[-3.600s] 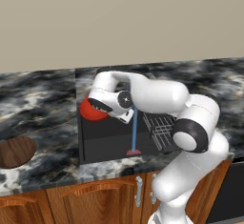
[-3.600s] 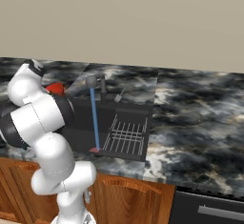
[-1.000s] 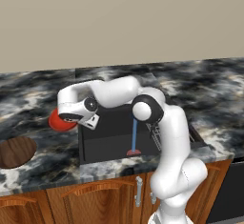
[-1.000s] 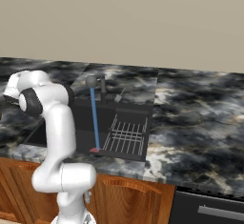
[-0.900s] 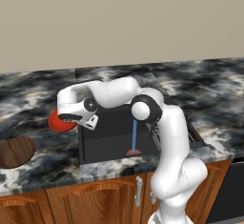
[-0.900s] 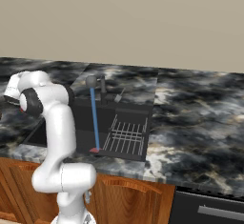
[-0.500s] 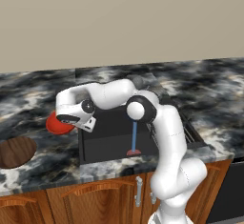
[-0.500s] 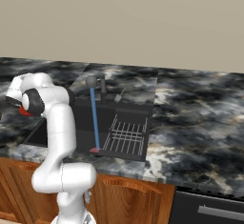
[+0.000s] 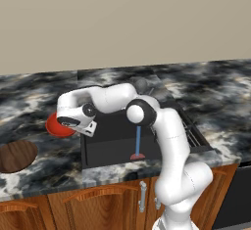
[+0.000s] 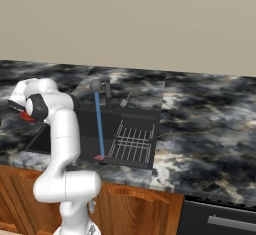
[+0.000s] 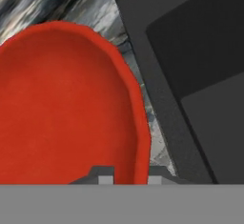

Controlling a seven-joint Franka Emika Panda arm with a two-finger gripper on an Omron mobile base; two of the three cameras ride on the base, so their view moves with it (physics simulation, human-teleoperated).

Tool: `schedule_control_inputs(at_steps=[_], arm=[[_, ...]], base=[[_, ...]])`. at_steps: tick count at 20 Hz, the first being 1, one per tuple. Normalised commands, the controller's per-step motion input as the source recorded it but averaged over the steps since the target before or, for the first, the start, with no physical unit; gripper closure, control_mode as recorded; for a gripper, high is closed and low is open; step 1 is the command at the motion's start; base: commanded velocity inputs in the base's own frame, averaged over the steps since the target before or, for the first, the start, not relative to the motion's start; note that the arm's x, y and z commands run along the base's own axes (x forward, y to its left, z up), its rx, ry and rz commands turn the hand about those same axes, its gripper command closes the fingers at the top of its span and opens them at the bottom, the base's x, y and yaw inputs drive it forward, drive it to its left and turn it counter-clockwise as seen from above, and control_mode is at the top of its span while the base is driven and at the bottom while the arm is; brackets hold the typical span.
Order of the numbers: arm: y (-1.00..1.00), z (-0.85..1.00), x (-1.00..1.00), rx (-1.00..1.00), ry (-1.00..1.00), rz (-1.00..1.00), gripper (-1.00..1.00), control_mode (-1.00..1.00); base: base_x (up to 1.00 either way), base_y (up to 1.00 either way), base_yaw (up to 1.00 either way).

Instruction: Rinse each bowl for a few seconds and place them down in the sink or on the counter.

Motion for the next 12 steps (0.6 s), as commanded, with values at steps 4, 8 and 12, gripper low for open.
schedule_control_inputs(at_steps=[4, 8, 12], arm=[[0.31, 0.06, 0.12, -0.14, 0.04, -0.05, -1.0, -1.0], [0.25, 0.27, 0.04, -0.14, 0.02, -0.05, -1.0, -1.0], [0.26, 0.33, 0.0, -0.14, 0.01, -0.04, -1.0, -1.0]], base=[[0.0, 0.0, 0.0], [0.0, 0.0, 0.0], [0.0, 0.0, 0.0]])
